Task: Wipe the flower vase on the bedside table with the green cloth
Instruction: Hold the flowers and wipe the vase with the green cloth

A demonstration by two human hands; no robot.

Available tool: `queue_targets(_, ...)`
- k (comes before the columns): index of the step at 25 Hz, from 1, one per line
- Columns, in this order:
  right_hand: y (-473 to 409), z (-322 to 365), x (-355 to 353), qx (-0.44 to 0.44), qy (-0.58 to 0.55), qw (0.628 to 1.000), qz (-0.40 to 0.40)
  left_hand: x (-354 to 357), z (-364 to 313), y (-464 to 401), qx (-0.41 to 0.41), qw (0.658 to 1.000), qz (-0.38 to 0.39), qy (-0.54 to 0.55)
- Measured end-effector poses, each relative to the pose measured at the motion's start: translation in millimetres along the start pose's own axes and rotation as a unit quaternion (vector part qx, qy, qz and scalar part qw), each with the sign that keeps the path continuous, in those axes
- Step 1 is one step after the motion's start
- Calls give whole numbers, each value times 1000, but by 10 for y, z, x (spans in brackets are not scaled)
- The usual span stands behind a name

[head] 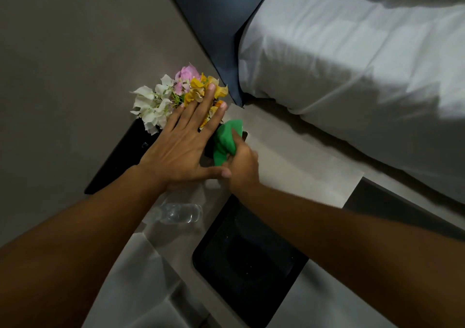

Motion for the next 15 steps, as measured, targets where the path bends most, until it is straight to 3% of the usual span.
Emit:
queue_targets(4,-358,150,-164,56,11,997,-44,-32,-11,-1,-4,1000,6,3)
queue_targets(9,-92,100,40,1,75,997,-17,-47,-22,-10,-18,1000,14,3)
queue_targets(12,243,-65,195,-4,36,998,41,-64,-19,-23,-9,1000,27,3)
queue_targets(14,319,-147,180,8,10,1000,28,-64,-18,-26,-9,999,33,3)
queue_targets(15,310,-178,142,-13,54,998,11,-59,-19,-25,-14,999,34,5)
Point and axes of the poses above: each hand's wrist, its own y-axis away from the middle knuckle, its own x-axis out of the palm, z = x × y, the point moved 6 cm from there along -y, towards the middle knuckle, and after that the axes turned 11 degrees about -z, right-handed, at the moved point
